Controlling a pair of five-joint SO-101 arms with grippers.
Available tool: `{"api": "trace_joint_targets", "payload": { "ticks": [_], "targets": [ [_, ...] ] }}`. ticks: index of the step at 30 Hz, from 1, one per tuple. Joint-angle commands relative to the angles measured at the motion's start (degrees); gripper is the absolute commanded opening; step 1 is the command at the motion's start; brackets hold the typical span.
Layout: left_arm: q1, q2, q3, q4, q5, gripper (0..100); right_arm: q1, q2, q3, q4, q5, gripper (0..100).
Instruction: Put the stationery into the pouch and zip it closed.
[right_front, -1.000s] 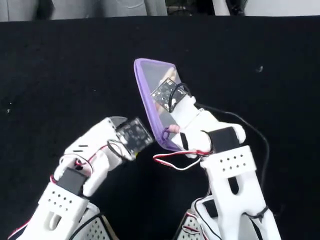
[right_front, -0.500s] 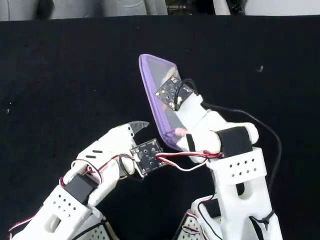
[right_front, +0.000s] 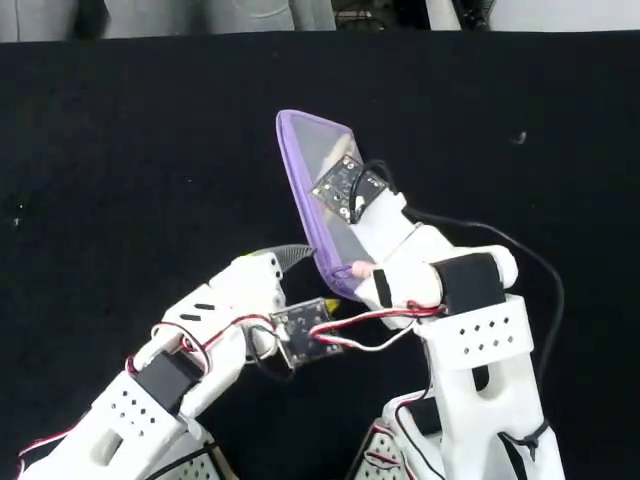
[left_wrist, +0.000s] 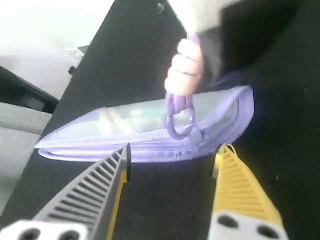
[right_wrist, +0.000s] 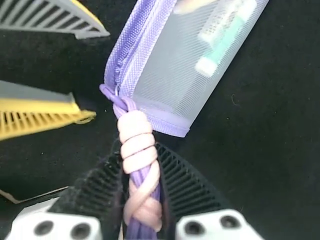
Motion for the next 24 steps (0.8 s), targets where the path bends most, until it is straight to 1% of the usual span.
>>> {"api": "trace_joint_targets", "payload": {
  "ticks": [1,4,7,11,14,16,19,21,24],
  "targets": [
    [-0.6,-0.4,1.0,-1.3,-6.5,25,0.8,-1.5,-3.4,0.8,-0.4,1.1],
    [-2.0,-0.4,1.6,-1.8,-12.9,18,0.7,-1.5,-3.5,1.0,-0.4,1.1],
    [-3.1,-0.4,2.4,-6.0,-17.3,15,0.7,-1.5,-3.5,0.9,-0.4,1.1],
    [-2.9,-0.4,6.3,-14.0,-18.9,15,0.8,-1.5,-3.5,1.0,-0.5,1.1],
    [-2.1,-0.4,9.4,-18.4,-19.1,15,0.9,-1.5,-3.5,1.0,-0.6,1.1],
    [-1.8,-0.4,10.3,-19.3,-18.7,15,0.9,-1.5,-3.5,1.0,-0.8,1.1],
    [-2.2,0.4,9.9,-17.9,-17.4,15,0.8,-1.5,-3.5,0.8,-0.9,1.1],
    [-3.2,2.5,8.8,-18.2,-13.5,15,0.8,-1.5,-3.5,0.6,-0.9,1.1],
    [-4.8,5.5,6.0,-18.0,-4.9,15,0.9,-1.5,-3.5,0.6,-0.9,1.1]
  ]
}}
